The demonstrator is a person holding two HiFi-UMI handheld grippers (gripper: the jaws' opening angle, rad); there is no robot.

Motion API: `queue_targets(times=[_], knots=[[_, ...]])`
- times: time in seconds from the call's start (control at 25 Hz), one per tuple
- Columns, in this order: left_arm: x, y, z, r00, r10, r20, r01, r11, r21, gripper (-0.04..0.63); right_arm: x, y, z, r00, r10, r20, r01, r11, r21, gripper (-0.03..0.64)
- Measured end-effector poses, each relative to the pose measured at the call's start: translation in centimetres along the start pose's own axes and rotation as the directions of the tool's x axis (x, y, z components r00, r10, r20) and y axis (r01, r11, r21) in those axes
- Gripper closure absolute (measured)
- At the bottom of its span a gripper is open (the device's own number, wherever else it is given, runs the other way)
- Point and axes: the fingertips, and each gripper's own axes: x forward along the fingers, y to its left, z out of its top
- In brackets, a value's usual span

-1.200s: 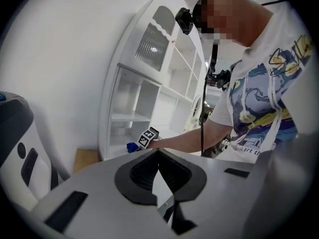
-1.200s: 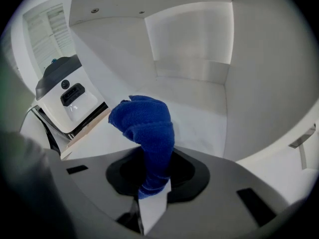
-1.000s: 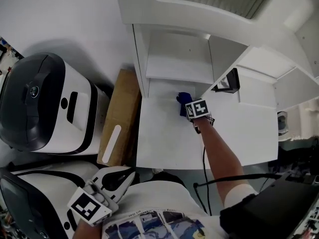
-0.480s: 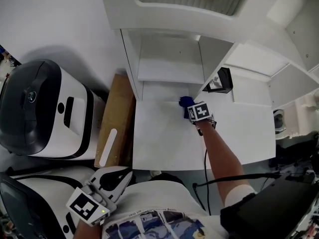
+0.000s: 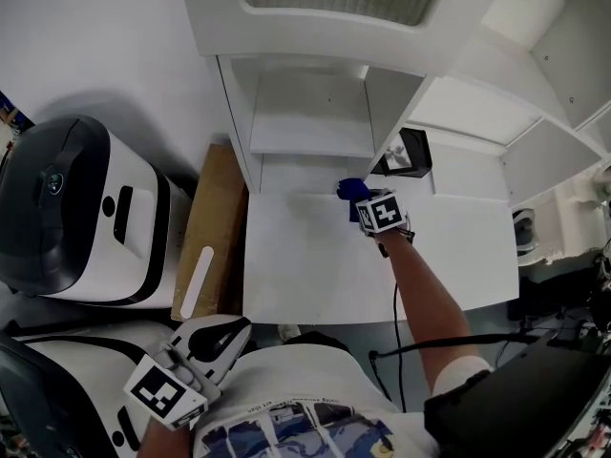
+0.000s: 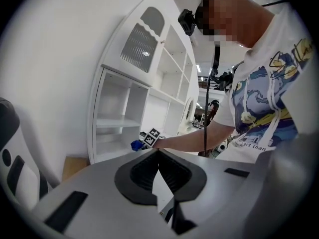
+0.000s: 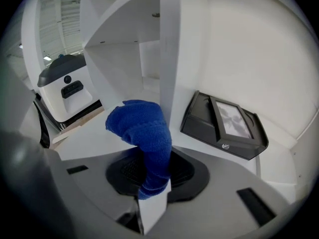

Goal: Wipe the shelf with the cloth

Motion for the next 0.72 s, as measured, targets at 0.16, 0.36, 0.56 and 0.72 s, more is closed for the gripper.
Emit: queue_targets(times=[0.16,0.36,0.56,0.72], knots=[[0.0,-0.8,0.2,1.000,-0.003,0.008,0.003,1.000,0.010,0.583,-2.4,0.0,1.9,0.998,0.002,0.055,0.000,1.000,-0.020,0.518],[-0.5,-2.3,0.3,1.000,-0.012,0.011,0.011,1.000,0.020,0.583,-4.6,-0.2,3.7,0.993,0.012,0.117,-0.007,0.999,-0.046,0.518],[-1.1,-3.4,0.1,1.000,-0.010,0.004,0.010,1.000,0.027,0.583,-7.5,-0.8,5.4,0.985,-0.010,0.173,0.021,0.998,-0.066,0.518],[-1.4,-3.8,-0.2,1.000,-0.013,0.013,0.012,1.000,0.019,0.583,-9.5,-1.3,6.4,0.978,-0.033,0.204,0.051,0.995,-0.088,0.518]])
